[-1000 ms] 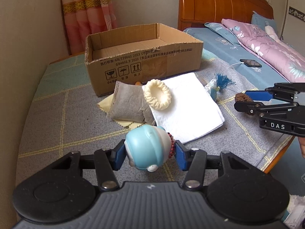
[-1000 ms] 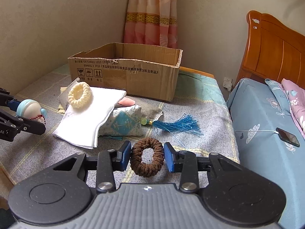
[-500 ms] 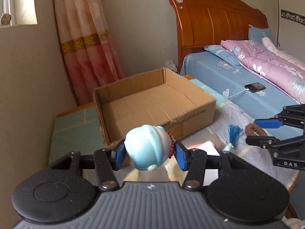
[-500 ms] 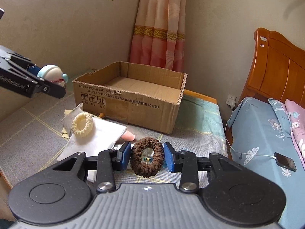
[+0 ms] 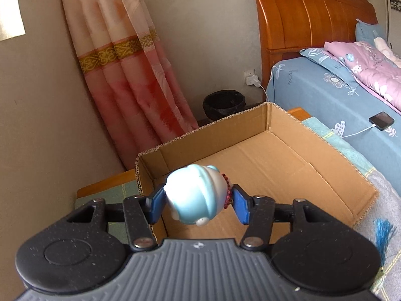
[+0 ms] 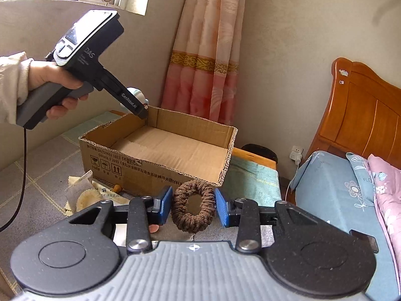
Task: Organize soft objects
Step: 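Carry the plush toy and hair tie into the box and release both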
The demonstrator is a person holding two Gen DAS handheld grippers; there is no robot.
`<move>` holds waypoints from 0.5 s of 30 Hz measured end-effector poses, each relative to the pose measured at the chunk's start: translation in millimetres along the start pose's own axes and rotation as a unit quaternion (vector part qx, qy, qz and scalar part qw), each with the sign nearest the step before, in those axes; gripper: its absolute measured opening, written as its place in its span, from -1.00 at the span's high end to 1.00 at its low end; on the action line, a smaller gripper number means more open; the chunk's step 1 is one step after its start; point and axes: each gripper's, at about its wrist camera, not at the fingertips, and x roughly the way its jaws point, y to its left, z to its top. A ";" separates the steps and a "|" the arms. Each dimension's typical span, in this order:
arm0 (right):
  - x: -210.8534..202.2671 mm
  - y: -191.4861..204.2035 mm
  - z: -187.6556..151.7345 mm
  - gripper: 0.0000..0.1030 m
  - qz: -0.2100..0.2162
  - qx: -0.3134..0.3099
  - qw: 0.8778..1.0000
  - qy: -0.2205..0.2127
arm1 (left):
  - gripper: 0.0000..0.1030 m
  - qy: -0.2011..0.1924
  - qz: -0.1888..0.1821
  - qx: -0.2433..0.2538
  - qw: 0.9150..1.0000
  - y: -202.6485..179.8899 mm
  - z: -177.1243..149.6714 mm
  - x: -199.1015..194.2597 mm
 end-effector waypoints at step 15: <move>9.0 8.7 14.1 0.18 0.004 -0.007 1.000 0.008 | -0.94 -0.043 0.008 -0.031 0.999 13.4 -31.4 -43.4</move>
